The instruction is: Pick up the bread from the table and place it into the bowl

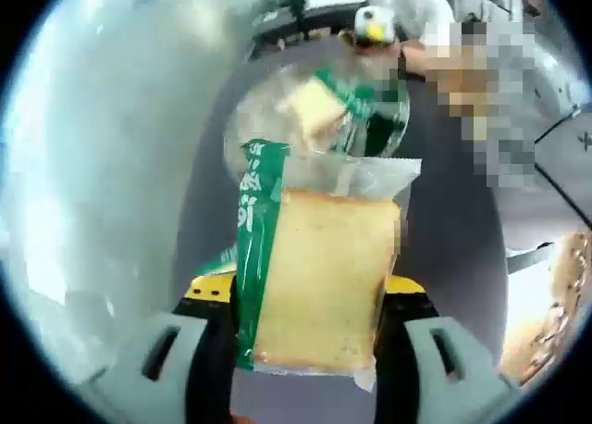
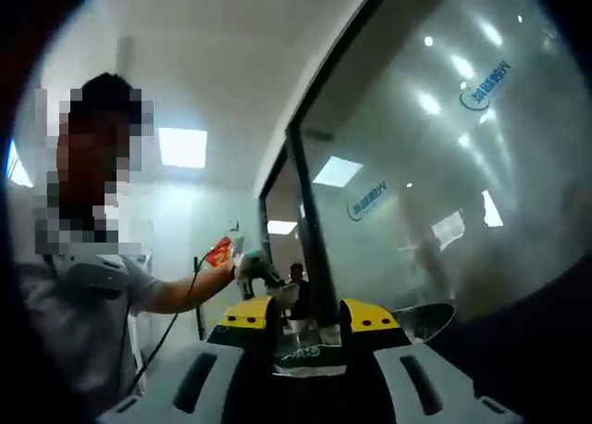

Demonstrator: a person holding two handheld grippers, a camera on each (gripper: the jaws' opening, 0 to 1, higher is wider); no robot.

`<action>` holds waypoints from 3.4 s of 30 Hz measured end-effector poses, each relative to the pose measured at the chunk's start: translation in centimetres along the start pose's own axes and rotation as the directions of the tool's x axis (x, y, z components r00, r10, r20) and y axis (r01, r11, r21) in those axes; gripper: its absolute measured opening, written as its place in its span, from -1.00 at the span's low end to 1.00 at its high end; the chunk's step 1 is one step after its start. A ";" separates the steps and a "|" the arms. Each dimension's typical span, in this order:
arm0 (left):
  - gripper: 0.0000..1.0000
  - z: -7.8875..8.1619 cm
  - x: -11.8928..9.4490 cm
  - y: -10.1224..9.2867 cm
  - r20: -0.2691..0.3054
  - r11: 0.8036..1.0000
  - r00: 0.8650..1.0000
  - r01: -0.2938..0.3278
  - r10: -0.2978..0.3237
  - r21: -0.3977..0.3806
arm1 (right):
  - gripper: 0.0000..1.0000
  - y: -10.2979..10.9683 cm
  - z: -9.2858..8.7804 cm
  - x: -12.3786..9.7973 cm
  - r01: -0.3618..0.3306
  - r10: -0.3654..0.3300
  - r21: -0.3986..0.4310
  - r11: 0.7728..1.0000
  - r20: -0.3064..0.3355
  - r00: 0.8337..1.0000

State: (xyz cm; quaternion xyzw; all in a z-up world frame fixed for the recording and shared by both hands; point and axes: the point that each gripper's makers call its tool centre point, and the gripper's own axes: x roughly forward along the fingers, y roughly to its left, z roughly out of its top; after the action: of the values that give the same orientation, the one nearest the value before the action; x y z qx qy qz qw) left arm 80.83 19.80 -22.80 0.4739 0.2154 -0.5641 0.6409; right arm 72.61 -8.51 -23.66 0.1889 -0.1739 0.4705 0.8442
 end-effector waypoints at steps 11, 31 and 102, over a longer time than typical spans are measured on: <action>-0.04 9.6 9.9 1.9 -0.011 0.985 0.997 0.080 -0.080 0.153 | -0.51 -1.5 0.7 -0.8 0.045 -0.046 0.031 0.999 0.032 0.998; 0.14 2.4 7.1 7.9 -0.047 0.987 0.986 -0.158 0.159 0.034 | -0.51 -0.9 1.5 -0.8 0.019 -0.024 0.074 0.997 0.074 0.997; -0.03 -19.7 15.3 7.3 -0.513 0.438 0.841 -0.401 -0.172 -0.805 | -0.51 -7.0 3.6 -3.9 0.241 -0.278 0.212 0.947 0.164 0.947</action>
State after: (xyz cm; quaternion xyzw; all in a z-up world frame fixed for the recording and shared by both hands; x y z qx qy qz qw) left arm 96.84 28.00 -41.52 0.2128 0.6102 -0.1649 0.7451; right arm 76.30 -16.52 -23.49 0.3339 -0.1823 0.3488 0.8565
